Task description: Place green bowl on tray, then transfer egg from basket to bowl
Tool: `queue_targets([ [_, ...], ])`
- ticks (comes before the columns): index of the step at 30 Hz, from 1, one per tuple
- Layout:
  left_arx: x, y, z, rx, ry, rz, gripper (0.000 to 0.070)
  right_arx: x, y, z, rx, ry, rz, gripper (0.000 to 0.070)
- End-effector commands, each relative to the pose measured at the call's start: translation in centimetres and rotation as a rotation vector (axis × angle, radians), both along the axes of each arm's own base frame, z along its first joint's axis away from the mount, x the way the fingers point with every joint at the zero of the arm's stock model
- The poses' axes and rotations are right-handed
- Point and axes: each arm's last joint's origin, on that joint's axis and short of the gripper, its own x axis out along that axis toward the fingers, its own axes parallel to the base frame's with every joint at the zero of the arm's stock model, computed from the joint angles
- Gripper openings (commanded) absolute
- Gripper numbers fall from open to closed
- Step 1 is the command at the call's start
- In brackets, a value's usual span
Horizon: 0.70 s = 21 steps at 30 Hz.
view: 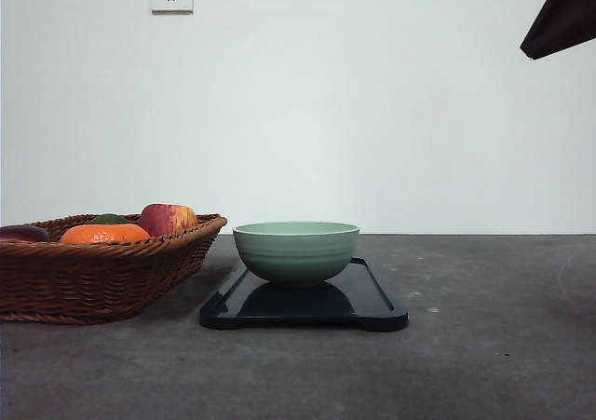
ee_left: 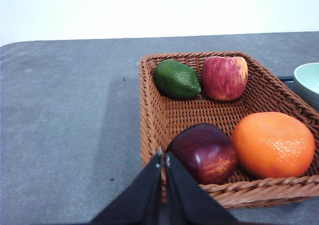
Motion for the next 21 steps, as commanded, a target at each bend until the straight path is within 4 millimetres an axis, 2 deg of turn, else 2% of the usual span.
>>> queue_targets([
  [1,0.1,0.0,-0.5,-0.007,0.008,0.002,0.0000,0.1,0.1,0.2,0.012,-0.005,0.001,0.0018],
  [11,0.1,0.0,-0.5,-0.007,0.008,0.002,0.0000,0.2,0.1,0.4,-0.007,-0.049,0.008,0.0017],
  [14,0.1,0.0,-0.5,-0.007,0.008,0.002,0.0000,0.3,-0.2,0.4,-0.054,-0.095,-0.059,0.0018],
  [17,0.1,0.0,-0.5,-0.007,0.008,0.002,0.0000,0.2,-0.9,-0.5,-0.093,-0.133,-0.131,0.0017],
  [21,0.1,0.0,-0.5,-0.007,0.008,0.002,0.0000,-0.3,-2.4,-2.6,-0.069,-0.207,-0.226,0.0018],
])
